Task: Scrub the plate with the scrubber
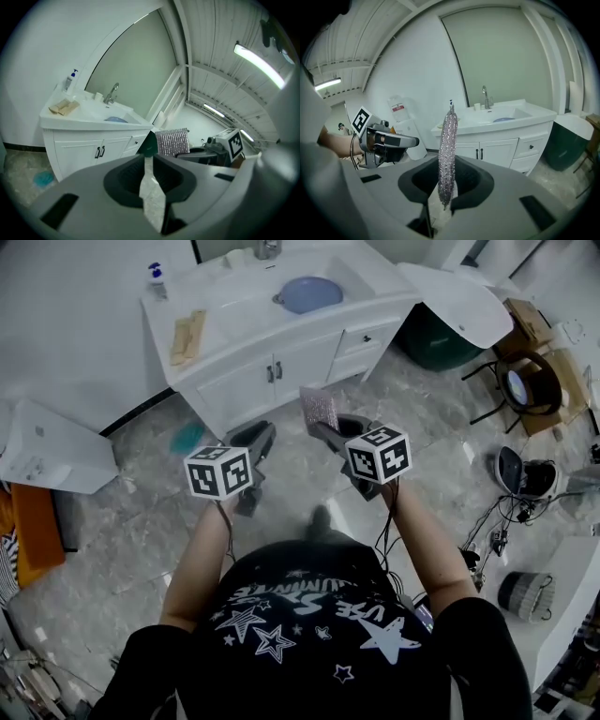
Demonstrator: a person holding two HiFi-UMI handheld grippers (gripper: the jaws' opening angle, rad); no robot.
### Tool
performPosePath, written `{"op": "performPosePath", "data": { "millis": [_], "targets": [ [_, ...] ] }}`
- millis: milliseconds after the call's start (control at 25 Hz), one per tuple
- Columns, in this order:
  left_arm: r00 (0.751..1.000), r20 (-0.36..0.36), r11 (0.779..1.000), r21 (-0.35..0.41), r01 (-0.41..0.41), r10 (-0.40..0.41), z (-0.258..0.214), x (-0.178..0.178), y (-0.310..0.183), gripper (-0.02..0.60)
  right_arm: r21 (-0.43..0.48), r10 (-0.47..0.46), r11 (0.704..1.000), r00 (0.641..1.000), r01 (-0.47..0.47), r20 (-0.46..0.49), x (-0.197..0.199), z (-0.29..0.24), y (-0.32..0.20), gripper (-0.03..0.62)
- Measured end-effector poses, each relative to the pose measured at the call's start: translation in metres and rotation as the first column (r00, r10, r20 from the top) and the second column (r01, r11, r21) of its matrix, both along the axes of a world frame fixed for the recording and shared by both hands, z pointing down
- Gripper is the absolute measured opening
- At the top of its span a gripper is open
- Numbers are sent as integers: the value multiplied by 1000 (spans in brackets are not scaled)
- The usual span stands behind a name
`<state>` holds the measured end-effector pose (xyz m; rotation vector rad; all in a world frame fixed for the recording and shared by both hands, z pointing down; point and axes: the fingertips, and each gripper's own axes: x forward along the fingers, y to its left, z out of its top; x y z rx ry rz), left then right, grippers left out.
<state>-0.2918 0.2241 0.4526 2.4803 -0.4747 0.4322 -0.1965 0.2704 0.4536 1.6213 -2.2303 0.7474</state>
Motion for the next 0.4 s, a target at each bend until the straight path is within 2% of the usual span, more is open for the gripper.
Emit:
{"op": "performPosePath", "data": {
  "millis": [120,400],
  "targets": [
    [1000,9,999,43,6,-7,-3,-15,2,47,5,7,1000,1000,-7,-4,-15,0,5,83],
    [999,25,996,88,23,-25,-2,-43,20,31,9,5,1000,1000,-5,0,-50,4,28,83]
  ]
}}
